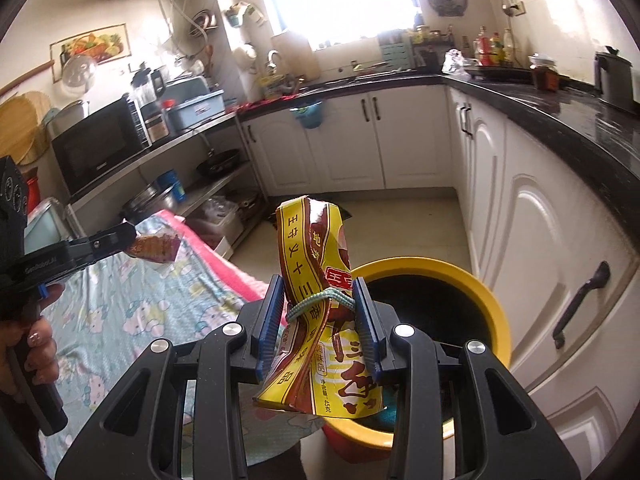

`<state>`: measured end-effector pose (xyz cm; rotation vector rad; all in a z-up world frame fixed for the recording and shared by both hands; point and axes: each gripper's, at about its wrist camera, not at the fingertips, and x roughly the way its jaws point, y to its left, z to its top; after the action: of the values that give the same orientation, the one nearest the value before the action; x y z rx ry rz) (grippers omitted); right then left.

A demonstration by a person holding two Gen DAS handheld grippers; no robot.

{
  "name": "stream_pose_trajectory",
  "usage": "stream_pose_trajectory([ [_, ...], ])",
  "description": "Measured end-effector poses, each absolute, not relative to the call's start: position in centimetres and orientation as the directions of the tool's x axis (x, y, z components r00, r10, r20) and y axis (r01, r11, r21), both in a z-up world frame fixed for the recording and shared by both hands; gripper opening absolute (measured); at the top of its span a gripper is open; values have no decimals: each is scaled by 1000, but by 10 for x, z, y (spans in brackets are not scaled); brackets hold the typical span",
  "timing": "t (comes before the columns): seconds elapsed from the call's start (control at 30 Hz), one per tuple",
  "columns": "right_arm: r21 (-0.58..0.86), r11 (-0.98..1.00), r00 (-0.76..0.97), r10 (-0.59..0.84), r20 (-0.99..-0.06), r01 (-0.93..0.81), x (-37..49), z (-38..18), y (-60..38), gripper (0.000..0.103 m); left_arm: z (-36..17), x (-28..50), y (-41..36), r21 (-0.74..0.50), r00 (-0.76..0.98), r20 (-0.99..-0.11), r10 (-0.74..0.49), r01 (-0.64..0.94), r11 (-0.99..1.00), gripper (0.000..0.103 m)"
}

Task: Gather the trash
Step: 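Carry the pink wrapper and yellow wrapper over the yellow bin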

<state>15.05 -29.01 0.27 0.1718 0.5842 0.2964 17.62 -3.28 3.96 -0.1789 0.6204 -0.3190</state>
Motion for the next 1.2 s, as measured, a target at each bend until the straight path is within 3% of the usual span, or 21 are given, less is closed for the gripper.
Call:
stream_pose_trajectory([
  [0.7, 214, 974, 833, 180, -524, -76, 159, -21, -327, 34, 22, 200, -91, -207, 752, -549, -365, 300, 931, 10],
  [1.2, 206, 978, 769, 151, -621, -25, 181, -71, -328, 34, -18, 223, -118, -224, 684, -618, -387, 319, 921, 11],
])
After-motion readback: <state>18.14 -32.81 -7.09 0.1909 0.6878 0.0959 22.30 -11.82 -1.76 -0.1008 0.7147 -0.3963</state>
